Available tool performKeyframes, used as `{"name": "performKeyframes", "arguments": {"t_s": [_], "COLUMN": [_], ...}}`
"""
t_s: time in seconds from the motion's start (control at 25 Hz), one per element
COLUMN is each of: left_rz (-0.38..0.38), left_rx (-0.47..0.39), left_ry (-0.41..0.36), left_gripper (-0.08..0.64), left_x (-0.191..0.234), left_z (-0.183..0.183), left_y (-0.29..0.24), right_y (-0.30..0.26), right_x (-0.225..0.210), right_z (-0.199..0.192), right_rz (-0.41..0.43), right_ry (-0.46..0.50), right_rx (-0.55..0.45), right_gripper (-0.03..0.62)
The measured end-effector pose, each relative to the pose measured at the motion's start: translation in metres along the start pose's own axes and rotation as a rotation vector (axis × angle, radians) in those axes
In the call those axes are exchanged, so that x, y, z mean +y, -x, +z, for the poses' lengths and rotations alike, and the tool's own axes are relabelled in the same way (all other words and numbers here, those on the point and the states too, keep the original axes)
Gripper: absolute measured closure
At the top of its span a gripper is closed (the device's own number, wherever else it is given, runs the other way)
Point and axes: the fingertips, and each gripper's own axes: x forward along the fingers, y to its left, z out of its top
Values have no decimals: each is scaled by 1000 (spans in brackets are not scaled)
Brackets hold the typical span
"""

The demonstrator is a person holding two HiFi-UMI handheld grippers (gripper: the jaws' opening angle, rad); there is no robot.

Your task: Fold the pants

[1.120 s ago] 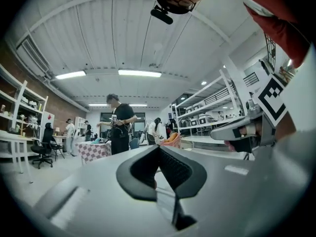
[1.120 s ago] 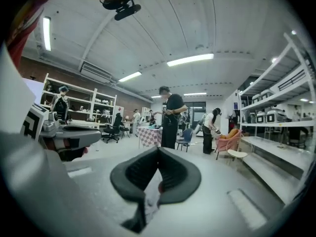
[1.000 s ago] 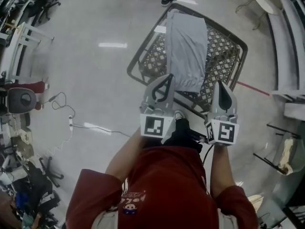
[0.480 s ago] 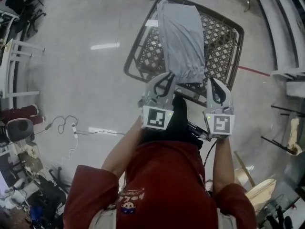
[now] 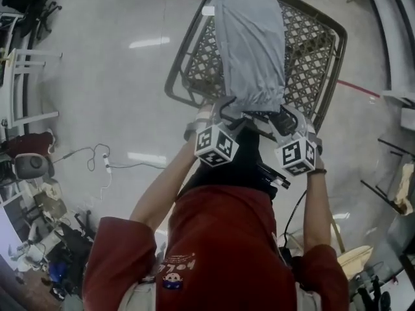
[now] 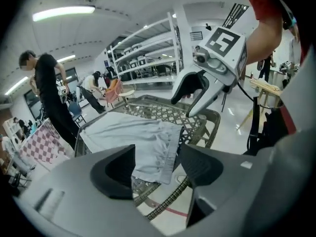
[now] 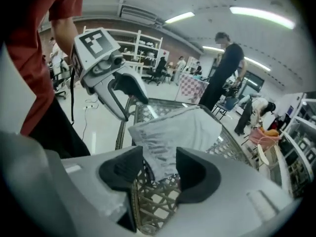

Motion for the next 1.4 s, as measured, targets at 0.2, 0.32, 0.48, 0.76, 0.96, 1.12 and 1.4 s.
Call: {"name": "performKeyframes", "arguments": {"t_s": [0.2, 0.32, 0.48, 0.76, 0.96, 1.12, 1.4], "left_rz": [-132, -182, -244, -315, -319, -332, -367], "left_rx": [148, 185, 218, 263, 262, 273, 278], "left_ry": [-28, -51, -73, -112, -140, -164, -167], "left_gripper": [242, 242, 242, 259, 387, 443, 454], "left_x": [-14, -17, -25, -17, 3, 1, -29], "left_z": [-28, -37, -50, -68, -64, -64, -74], "left_y": [-27, -46, -61, -86, -90, -88, -68], "right_y": [-31, -52, -68, -93, -94, -91, -75], "right_x": [13, 18, 23, 22, 11, 11, 35], "right_z": [-24, -37, -54, -76, -68, -66, -66], "right_rz": [142, 235, 337, 498, 558, 552, 548], "right_ry": [105, 177, 230, 258, 214, 171, 137], "right_rx": [101, 157, 210, 271, 280, 277, 293], "right_gripper": [382, 380, 380, 390, 444, 477, 483]}}
